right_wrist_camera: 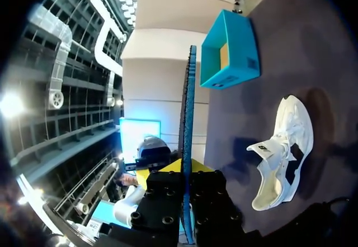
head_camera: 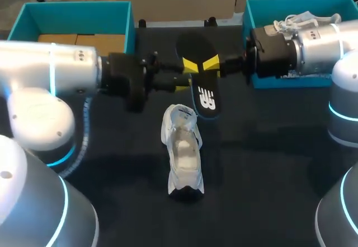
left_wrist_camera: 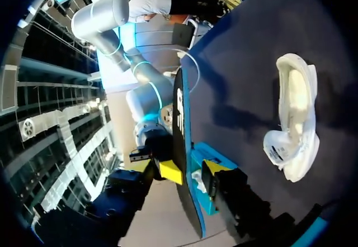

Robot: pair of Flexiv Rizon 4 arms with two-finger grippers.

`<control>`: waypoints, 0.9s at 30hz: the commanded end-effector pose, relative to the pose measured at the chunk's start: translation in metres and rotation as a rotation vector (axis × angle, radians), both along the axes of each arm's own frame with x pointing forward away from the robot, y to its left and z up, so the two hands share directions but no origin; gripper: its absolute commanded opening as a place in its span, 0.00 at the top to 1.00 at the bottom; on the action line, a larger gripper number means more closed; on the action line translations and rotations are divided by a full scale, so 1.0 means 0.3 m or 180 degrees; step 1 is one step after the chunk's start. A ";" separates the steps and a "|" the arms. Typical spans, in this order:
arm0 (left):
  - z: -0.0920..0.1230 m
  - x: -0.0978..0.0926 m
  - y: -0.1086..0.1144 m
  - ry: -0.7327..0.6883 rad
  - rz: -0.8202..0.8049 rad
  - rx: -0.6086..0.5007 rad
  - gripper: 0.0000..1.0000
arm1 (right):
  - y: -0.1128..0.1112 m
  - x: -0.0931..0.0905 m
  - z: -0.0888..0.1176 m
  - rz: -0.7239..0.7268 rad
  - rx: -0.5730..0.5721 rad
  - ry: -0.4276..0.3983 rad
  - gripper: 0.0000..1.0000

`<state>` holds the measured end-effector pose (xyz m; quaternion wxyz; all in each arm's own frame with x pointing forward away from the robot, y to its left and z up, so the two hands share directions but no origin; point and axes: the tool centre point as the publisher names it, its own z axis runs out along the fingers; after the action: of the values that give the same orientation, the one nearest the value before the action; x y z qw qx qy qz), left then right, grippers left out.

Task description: Take the shoe out of the shoebox, open the shoe tongue, remove and reinsert the insole, then place the shoe into the shoebox

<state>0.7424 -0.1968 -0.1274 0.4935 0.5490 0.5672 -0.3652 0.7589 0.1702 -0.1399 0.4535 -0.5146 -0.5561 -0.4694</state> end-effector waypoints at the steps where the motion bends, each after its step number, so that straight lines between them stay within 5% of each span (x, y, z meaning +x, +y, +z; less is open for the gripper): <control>1: 0.049 -0.006 0.166 0.0150 -0.0057 0.0265 0.00 | -0.009 -0.008 -0.019 -0.0032 0.0003 0.0000 1.00; 7: 0.077 0.031 0.228 0.0294 -0.0156 0.0721 0.00 | -0.019 -0.006 -0.056 -0.0021 -0.0007 -0.0008 1.00; 17: 0.136 0.111 0.202 0.0430 -0.0249 0.1742 0.00 | -0.022 0.003 -0.112 -0.0039 -0.0014 -0.0103 1.00; 27: 0.136 0.111 0.202 0.0430 -0.0249 0.1742 0.00 | -0.022 0.003 -0.112 -0.0039 -0.0014 -0.0103 1.00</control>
<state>0.7711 -0.1333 -0.0885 0.3091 0.6431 0.6426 -0.2793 0.7600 0.1625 -0.1731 0.4411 -0.5108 -0.5614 -0.4789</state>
